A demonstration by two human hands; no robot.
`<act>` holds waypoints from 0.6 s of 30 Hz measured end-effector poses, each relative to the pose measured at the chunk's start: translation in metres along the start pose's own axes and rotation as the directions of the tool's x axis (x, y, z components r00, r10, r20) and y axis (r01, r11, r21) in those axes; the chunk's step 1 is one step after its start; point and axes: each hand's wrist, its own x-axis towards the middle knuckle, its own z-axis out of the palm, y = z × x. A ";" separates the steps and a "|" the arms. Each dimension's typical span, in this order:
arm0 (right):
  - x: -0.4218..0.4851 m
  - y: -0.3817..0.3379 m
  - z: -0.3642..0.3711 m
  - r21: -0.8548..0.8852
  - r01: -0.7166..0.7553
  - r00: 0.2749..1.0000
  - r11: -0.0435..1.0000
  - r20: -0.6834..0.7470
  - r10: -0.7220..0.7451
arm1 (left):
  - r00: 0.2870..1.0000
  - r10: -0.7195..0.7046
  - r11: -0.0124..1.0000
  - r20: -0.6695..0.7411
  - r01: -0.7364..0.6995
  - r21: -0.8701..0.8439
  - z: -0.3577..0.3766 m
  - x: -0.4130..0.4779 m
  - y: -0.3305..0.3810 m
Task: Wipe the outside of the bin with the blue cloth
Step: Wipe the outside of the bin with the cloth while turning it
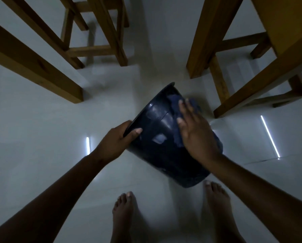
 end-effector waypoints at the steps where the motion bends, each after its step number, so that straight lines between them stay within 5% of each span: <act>1: 0.005 0.010 -0.004 0.096 -0.102 0.995 0.990 0.012 0.101 | 0.999 -0.011 0.999 -0.037 0.013 0.032 0.001 -0.003 -0.002; 4: -0.021 0.008 -0.002 0.043 -0.132 0.991 0.990 0.021 0.131 | 0.986 0.021 0.993 -0.168 -0.001 0.118 0.007 0.006 0.014; 9: -0.054 -0.023 0.015 -0.137 0.217 0.974 0.966 0.099 -0.205 | 0.964 0.169 0.962 -0.206 -0.116 0.245 0.011 0.032 0.045; 14: -0.010 0.016 0.008 0.189 -0.056 0.998 0.980 0.020 0.054 | 0.976 0.157 0.970 -0.152 -0.124 0.207 0.008 0.033 0.043; 16: -0.035 0.007 0.009 0.050 -0.088 0.994 0.995 0.070 0.084 | 0.980 0.142 0.970 -0.140 -0.110 0.215 0.009 0.032 0.041; 18: -0.060 -0.013 0.016 -0.109 0.087 0.994 0.990 0.081 -0.078 | 0.977 0.159 0.967 -0.139 -0.126 0.221 0.009 0.030 0.037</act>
